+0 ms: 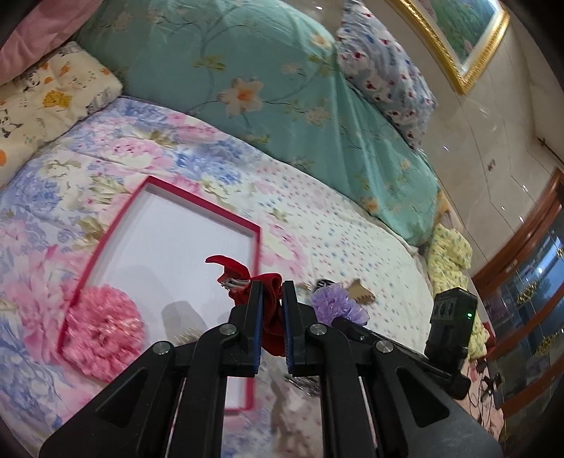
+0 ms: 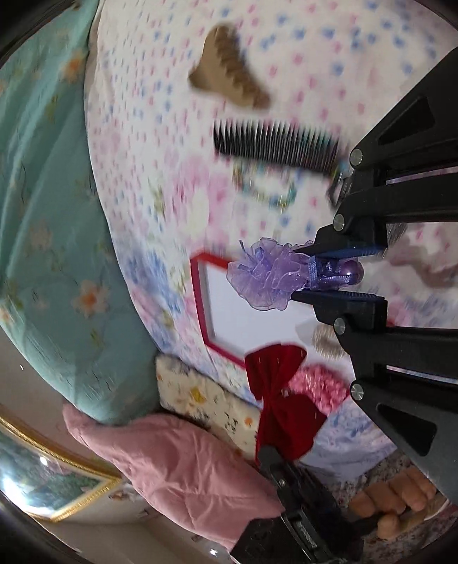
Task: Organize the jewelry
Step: 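Lift and carry the red bow and purple scrunchie with both grippers into the box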
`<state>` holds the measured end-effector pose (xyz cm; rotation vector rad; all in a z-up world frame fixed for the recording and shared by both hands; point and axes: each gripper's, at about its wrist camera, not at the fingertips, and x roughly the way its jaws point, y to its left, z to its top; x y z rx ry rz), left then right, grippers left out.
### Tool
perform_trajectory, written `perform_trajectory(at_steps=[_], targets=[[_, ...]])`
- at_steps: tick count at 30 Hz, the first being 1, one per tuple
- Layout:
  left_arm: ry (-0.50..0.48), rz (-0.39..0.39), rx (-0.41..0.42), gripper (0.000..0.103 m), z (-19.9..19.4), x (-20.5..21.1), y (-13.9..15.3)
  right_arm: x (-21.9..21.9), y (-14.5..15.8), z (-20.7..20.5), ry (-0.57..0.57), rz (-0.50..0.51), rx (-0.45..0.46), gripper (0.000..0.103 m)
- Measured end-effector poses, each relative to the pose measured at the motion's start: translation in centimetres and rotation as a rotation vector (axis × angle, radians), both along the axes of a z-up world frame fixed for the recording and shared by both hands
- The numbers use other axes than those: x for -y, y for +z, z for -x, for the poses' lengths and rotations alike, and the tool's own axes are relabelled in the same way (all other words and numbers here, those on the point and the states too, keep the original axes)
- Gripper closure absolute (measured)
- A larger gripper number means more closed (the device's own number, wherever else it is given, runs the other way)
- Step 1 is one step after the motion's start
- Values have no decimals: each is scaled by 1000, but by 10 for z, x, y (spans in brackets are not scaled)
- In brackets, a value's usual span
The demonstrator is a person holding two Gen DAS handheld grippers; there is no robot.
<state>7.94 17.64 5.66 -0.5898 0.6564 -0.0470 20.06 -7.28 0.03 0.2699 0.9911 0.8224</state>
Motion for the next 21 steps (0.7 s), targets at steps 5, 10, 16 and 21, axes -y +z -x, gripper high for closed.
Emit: perform_trajectory(at_steps=[5,10,16,21], targets=[[45,2,-10,95,-17,-27,-14,-49,-2,-7,65,-12,3,88],[78,7,-24,95,-42,-54,-30,-90,-12,-23,99,0,-6,88],[90,-1,-18,95,-67,-73,-44,-126,-31,-52,103,54,-24,88],[100,-16,-60,95,-76,-84,-63,-142,-46,-70,100,91,-35,88]])
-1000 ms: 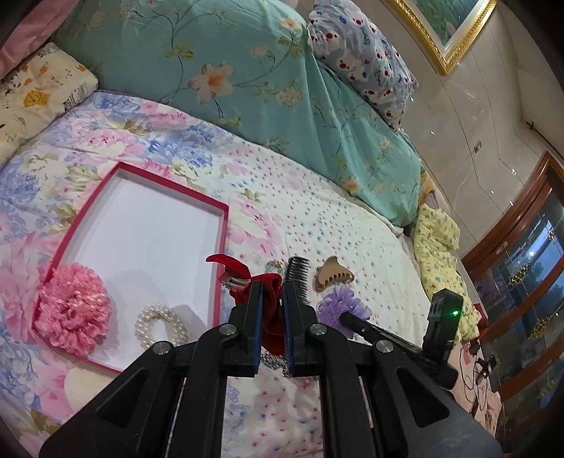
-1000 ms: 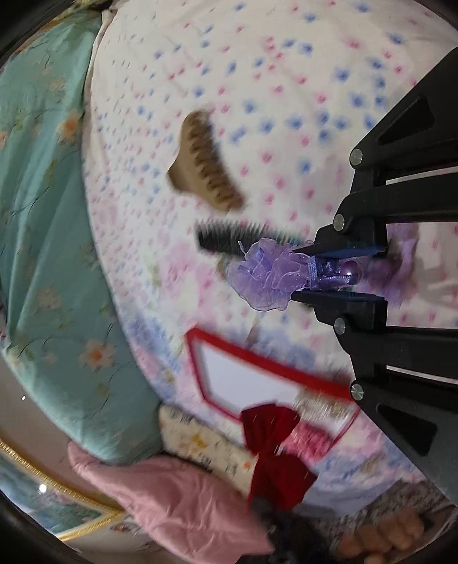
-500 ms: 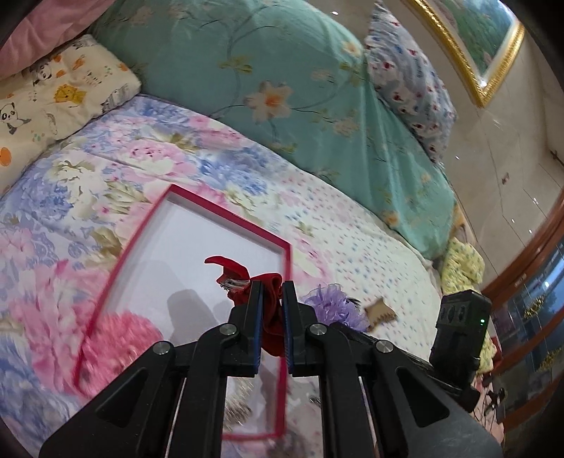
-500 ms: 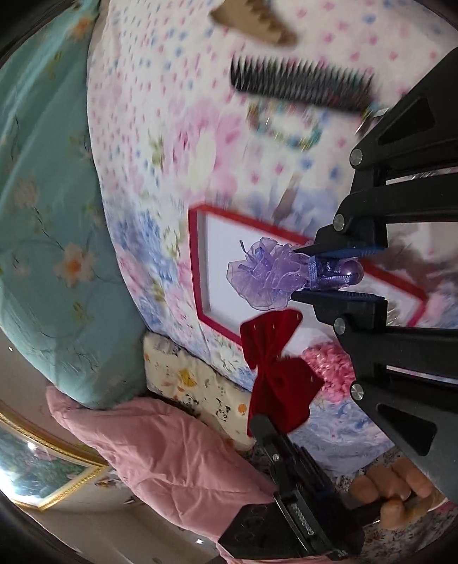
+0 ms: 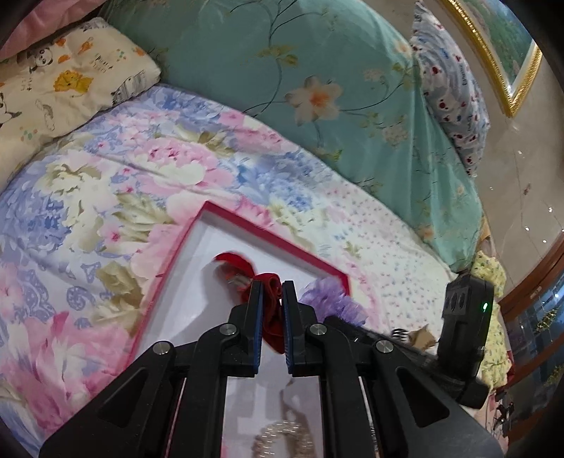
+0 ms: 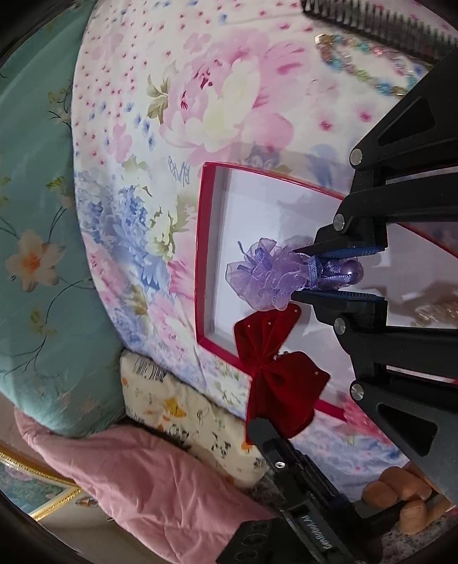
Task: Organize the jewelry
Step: 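Lift and carry the red bow and purple scrunchie with both grippers into the box, then open both grippers to drop the bow and purple scrunchie in the box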
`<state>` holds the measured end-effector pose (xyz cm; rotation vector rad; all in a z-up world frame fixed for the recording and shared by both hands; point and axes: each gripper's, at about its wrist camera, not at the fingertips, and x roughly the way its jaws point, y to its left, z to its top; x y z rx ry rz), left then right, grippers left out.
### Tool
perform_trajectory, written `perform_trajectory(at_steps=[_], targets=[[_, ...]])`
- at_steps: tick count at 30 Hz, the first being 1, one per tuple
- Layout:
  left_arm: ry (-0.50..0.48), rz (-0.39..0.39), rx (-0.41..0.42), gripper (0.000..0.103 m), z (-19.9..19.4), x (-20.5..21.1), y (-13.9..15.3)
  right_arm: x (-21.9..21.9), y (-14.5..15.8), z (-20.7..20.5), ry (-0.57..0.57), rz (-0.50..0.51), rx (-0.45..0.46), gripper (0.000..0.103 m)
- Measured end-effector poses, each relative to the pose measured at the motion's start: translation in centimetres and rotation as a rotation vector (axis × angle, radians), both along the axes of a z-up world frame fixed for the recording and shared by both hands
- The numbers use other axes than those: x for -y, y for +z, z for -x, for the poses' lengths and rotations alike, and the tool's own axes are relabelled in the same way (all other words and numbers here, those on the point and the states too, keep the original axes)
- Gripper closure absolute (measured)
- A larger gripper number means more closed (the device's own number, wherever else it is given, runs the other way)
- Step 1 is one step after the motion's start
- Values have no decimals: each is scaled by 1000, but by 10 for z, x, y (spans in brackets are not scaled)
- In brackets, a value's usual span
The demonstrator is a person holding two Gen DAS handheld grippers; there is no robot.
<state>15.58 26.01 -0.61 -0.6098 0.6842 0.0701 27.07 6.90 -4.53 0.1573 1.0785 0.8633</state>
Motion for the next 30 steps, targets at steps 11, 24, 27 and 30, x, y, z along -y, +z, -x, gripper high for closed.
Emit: perform_trajectory(at_steps=[11,24,27,30], targets=[[45,-65,-146,95,-22,-7,-35,-16,-18,-24,-4,40,-18,86],[68,-85,-227,95,-31,-7,-47,-15,-12,-31,-22,23,-27,58],[76,-101,-244,95,-33,-7,-48,-15,-10,-31,-19,25,-23,55],[78,-116,-252,90,-33,-5,-46,-14,-5,-29,-22,25,-11,53]])
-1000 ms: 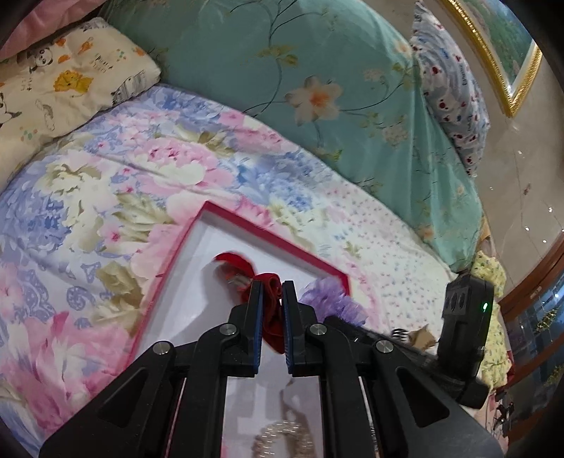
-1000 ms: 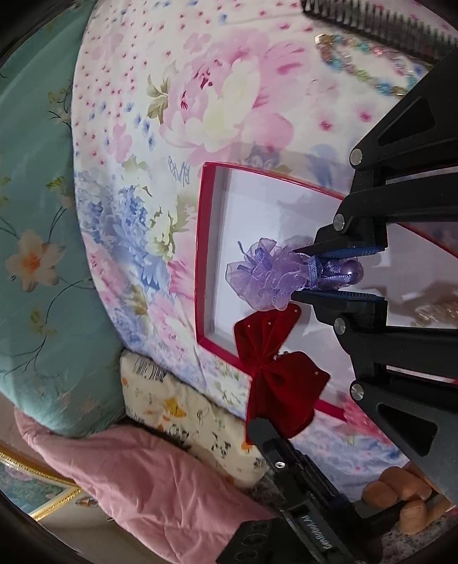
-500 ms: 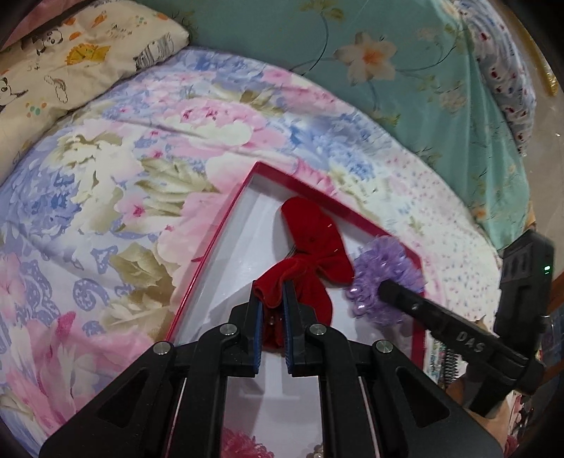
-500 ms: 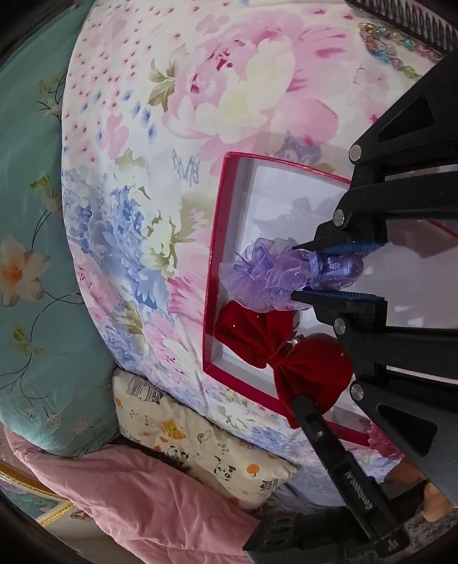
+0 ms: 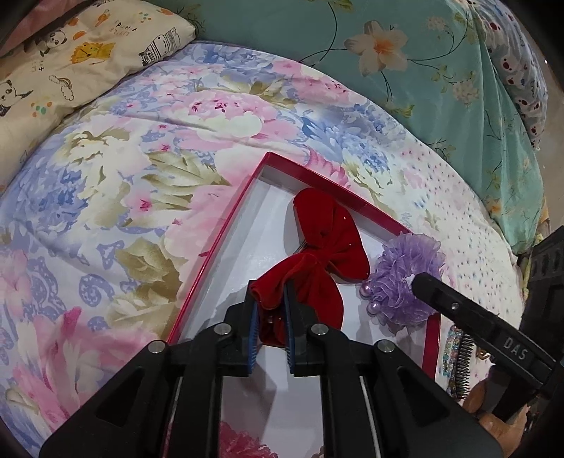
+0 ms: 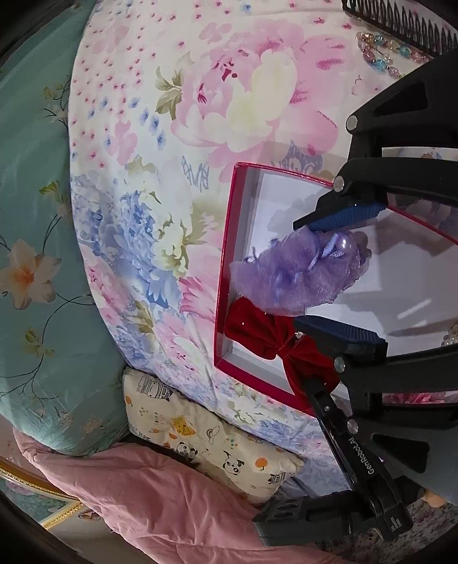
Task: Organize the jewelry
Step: 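Open both grippers to drop the bow and purple scrunchie in the box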
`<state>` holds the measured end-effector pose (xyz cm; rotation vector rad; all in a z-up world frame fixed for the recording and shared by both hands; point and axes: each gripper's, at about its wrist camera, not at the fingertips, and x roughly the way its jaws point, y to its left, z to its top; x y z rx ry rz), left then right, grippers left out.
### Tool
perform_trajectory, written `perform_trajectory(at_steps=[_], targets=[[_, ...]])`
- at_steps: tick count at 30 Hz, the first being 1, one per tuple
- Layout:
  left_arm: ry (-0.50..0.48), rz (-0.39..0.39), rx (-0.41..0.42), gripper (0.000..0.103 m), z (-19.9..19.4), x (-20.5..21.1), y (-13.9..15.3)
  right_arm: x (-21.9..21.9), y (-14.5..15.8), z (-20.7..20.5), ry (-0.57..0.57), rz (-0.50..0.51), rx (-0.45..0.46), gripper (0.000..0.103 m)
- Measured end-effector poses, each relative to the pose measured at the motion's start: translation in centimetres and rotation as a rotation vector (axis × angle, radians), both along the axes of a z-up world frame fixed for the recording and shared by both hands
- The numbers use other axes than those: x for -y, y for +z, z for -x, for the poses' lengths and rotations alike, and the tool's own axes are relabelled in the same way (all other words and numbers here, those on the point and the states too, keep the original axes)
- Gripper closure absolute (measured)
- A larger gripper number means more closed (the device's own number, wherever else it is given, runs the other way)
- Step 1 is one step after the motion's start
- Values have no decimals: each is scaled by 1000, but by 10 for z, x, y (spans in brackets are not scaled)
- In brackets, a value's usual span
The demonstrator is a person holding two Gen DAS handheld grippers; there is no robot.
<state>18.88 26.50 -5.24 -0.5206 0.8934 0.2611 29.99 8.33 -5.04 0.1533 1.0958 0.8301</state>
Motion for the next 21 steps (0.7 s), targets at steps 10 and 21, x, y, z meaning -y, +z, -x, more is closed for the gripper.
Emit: perform_trajectory(at_steps=[10,21], targets=[[5,-22,-6,53,4,6,8,12,15,4,-10,-7,30,40],[0,-27,6,47,19,17,20,37,30,14,-31,-32,42,39]])
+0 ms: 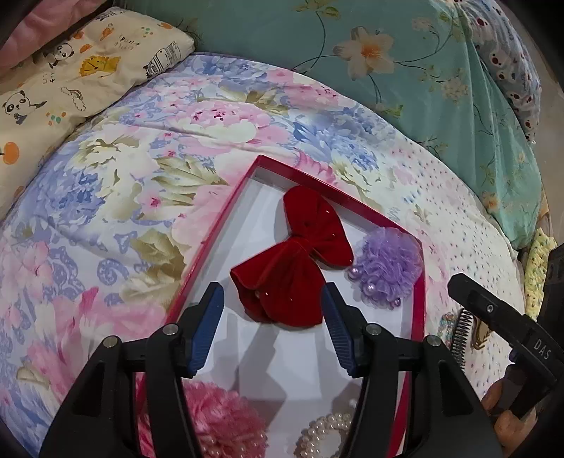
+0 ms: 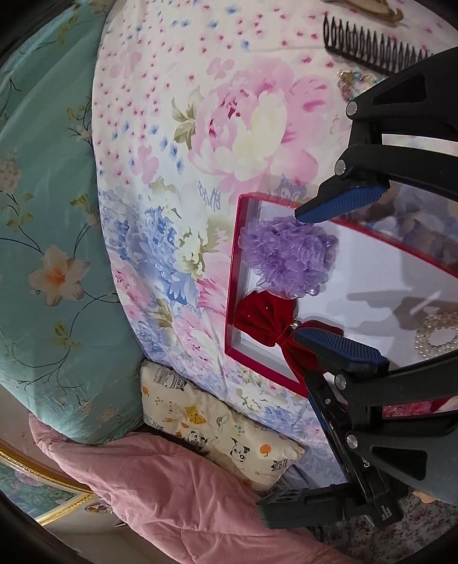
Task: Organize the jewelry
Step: 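Open both grippers to drop the bow and purple scrunchie in the box, then move both grippers back over the remaining comb and claw clip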
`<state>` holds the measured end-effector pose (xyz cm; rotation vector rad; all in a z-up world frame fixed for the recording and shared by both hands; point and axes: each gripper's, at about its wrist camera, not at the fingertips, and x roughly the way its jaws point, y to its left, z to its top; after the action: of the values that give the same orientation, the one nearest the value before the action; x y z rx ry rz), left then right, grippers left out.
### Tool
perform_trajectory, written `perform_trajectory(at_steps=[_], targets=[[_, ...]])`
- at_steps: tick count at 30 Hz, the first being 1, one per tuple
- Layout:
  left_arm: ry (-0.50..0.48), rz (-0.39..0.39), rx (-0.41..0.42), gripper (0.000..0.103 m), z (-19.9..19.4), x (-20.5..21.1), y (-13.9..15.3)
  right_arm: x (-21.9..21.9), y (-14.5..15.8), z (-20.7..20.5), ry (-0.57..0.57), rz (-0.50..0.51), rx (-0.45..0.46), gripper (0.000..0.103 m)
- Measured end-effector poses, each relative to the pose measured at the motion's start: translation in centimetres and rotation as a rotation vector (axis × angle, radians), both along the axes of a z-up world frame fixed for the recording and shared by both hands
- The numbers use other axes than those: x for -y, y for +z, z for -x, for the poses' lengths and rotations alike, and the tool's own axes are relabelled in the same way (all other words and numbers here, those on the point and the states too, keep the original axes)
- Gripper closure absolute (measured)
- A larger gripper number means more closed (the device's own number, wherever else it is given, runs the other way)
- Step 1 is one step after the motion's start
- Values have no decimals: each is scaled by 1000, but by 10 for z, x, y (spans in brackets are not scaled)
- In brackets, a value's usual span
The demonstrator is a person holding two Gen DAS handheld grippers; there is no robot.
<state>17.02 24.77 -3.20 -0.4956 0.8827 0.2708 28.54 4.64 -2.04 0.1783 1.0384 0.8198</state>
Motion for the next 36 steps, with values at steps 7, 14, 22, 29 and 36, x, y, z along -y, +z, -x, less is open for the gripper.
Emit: perform_trajectory(at_steps=[7,14,22,29,36], targets=[[-30,-1,23,47,15,20,16,35,12,15,-31,-31,-2,36],[-84,-12,50,36,33,53,32,89,15,35,-95,-41,-7,35],[-141,11,54,36,45,90,38,158,7,50,-205,-34,-44,35],[-182,24,39,36,56,118,39,206,1,63,-270,-29,-69,35],[-256,62,13,36,66,160,31,242,-8,80,-308,-19,-85,35]])
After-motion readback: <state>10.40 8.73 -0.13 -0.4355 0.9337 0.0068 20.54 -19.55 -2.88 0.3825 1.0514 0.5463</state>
